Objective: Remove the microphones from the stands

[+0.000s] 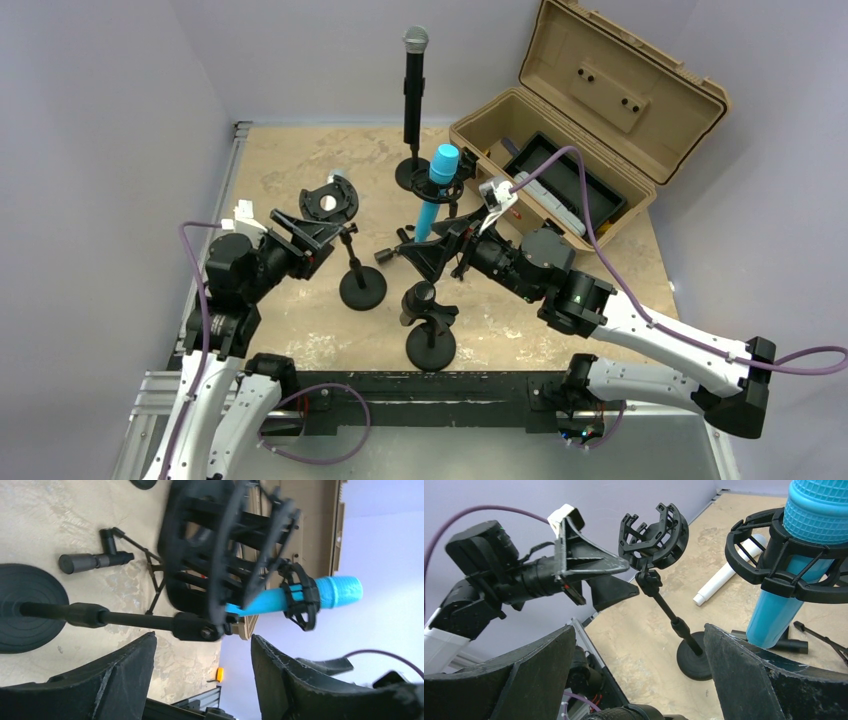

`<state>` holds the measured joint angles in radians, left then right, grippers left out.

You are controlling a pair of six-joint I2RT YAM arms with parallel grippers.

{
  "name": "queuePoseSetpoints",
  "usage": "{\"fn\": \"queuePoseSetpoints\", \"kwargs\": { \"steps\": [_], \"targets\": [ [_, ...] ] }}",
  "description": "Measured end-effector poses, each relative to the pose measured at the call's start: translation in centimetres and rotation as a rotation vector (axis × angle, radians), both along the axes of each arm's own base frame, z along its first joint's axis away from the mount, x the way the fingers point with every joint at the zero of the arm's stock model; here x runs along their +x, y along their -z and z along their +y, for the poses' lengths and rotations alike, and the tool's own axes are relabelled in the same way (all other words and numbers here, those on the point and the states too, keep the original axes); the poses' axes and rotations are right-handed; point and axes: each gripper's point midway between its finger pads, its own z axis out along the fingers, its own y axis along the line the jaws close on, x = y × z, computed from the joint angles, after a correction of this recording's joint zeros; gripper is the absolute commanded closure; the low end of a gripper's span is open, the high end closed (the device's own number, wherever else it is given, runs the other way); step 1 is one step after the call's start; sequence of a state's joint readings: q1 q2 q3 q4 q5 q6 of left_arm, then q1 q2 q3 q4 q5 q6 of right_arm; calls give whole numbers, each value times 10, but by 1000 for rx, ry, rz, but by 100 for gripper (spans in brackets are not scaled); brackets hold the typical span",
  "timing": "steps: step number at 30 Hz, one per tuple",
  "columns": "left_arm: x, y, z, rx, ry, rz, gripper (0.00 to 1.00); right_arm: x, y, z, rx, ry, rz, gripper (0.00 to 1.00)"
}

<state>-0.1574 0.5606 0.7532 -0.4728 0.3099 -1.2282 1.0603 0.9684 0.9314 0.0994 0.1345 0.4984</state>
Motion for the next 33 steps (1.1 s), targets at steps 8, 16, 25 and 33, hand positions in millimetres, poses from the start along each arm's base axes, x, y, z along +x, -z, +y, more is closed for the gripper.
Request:
{"fn": "queuePoseSetpoints", "kwargs": {
  "steps": [8,16,25,33],
  "targets": [
    [12,29,0,-84,-48,46,34,0,0,0,0,0,-1,1],
    [18,28,0,-110,-54,-1,34,1,0,1,0,0,-1,1],
    [19,30,-2,-109,-43,6,31,2,0,3,4,0,-3,1],
    [19,30,-5,-118,-24,-24,44,3,2,6,1,0,-2,1]
  ]
}}
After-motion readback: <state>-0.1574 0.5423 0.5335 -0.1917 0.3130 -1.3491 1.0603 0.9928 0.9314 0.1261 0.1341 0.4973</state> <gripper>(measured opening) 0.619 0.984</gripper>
